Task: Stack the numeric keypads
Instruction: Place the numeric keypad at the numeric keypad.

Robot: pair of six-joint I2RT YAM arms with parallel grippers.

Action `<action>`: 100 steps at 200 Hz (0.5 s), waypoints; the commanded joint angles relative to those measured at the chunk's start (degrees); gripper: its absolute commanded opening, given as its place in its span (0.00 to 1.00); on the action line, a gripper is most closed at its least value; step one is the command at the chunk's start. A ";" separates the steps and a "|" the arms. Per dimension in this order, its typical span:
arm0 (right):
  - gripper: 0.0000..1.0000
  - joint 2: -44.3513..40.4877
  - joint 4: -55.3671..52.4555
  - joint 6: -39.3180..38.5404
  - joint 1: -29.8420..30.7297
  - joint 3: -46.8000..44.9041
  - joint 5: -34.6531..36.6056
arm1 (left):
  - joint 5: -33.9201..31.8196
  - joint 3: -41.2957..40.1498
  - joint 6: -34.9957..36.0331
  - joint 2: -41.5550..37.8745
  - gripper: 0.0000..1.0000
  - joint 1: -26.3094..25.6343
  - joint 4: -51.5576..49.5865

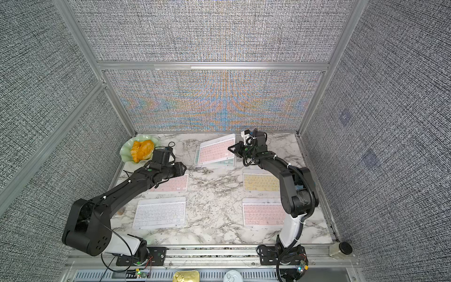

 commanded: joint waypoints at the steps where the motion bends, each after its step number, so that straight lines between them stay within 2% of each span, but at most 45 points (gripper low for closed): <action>1: 0.00 2.07 3.62 1.25 0.06 2.77 -3.00 | 0.07 0.36 0.83 0.63 0.49 0.14 -0.06; 100: 0.00 10.19 4.97 3.00 -0.12 6.95 -5.41 | 0.53 0.61 1.42 3.11 0.48 0.23 0.03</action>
